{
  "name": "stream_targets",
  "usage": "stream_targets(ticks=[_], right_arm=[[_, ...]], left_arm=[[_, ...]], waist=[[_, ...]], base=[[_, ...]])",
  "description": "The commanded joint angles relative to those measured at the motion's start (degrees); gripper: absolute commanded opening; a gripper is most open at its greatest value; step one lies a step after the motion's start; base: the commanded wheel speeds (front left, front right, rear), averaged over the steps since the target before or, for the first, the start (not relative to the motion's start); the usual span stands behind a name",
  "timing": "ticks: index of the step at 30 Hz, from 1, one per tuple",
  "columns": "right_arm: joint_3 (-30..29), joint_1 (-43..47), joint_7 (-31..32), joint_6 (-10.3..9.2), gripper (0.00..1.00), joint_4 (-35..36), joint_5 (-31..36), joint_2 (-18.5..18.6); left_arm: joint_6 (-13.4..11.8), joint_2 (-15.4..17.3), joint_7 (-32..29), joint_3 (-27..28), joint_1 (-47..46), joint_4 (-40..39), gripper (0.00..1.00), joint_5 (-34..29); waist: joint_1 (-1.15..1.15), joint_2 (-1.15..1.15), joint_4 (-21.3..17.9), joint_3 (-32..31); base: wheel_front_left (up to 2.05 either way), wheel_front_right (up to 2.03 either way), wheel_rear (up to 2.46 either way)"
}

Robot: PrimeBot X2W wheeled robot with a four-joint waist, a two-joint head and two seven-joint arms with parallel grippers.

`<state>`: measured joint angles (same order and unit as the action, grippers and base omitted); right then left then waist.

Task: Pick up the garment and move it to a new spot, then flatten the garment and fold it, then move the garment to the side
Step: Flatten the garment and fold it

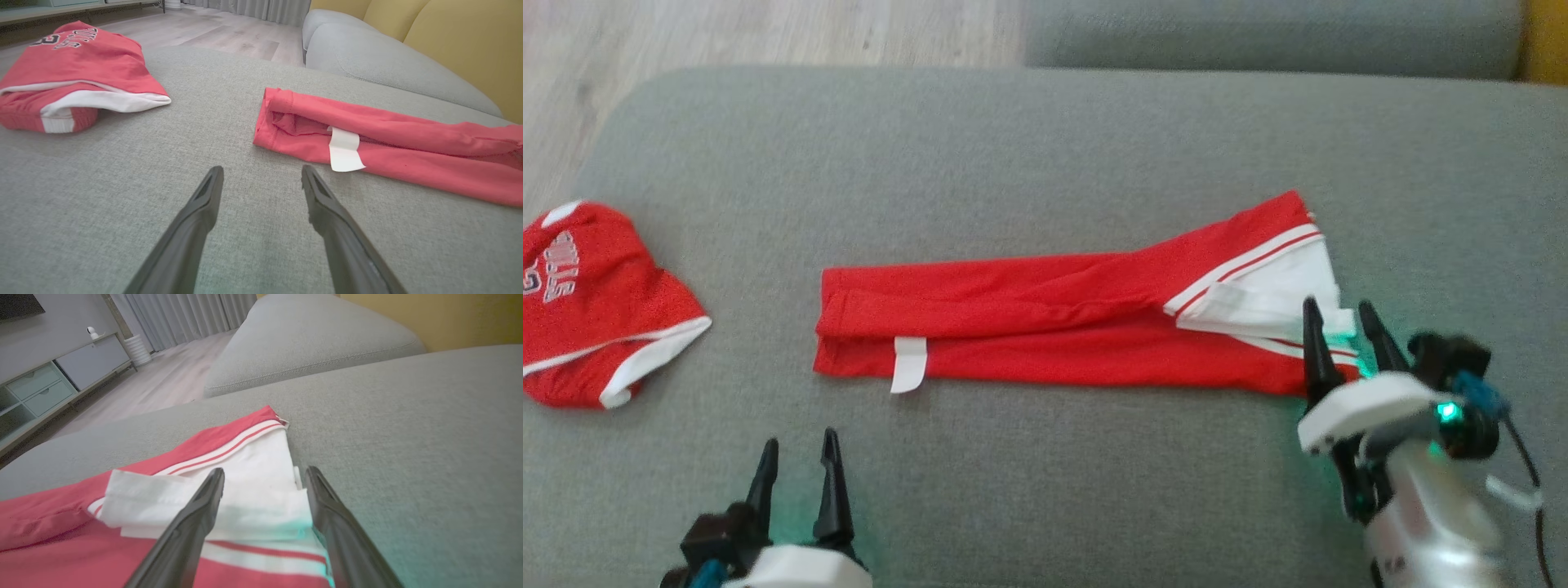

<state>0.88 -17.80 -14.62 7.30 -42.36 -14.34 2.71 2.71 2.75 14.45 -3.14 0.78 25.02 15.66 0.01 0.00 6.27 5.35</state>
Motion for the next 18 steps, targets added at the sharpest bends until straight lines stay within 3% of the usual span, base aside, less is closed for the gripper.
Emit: stream_targets(ticks=[1,9,12,14,15,16,17,18], right_arm=[[0.38,-4.11,-0.38,0.19,1.0,-1.44,1.36,0.17],[-5.41,-13.08,0.82,0.19,1.0,-17.83,4.98,0.31],[-4.29,-14.27,0.72,0.19,1.0,-21.4,3.01,0.22],[0.29,-14.4,1.29,0.19,1.0,-22.43,-1.62,0.2],[2.75,-14.16,1.86,0.19,0.9,-22.31,-4.4,0.2],[5.56,-13.7,2.37,0.19,0.38,-21.72,-6.96,0.19],[7.72,-13.17,2.58,0.19,0.0,-21.1,-9.29,0.19],[9.53,-12.7,2.65,0.19,0.0,-20.54,-11.23,0.19]], left_arm=[[-0.11,0.13,0.55,0.98,-2.91,-1.03,1.0,0.62],[-0.08,0.13,0.55,-0.12,-5.71,0.08,1.0,1.76],[-0.07,0.13,0.55,-0.16,-6.12,0.31,1.0,1.8],[0.03,0.13,0.55,-0.17,-6.25,0.45,1.0,1.77],[0.07,0.13,0.55,-0.11,-6.27,0.54,1.0,1.74],[0.12,0.13,0.55,0.0,-6.27,0.62,1.0,1.71],[0.17,0.13,0.55,0.11,-6.23,0.7,1.0,1.72],[0.18,0.13,0.55,0.14,-6.21,0.81,1.0,1.76]], waist=[[-0.01,0.0,1.82,2.45],[-0.01,0.0,4.77,6.13],[-0.01,0.0,5.21,6.73],[-0.01,0.0,5.44,6.95],[-0.01,0.0,5.42,7.01],[-0.01,0.0,5.3,7.04],[-0.01,0.0,5.1,7.03],[-0.01,0.0,4.86,6.97]], base=[[0.0,0.0,0.0],[0.0,0.0,0.0],[0.0,0.0,0.0],[0.0,0.0,0.0],[0.0,0.0,0.0],[0.0,0.0,0.0],[0.0,0.0,0.0],[0.0,0.0,0.0]])
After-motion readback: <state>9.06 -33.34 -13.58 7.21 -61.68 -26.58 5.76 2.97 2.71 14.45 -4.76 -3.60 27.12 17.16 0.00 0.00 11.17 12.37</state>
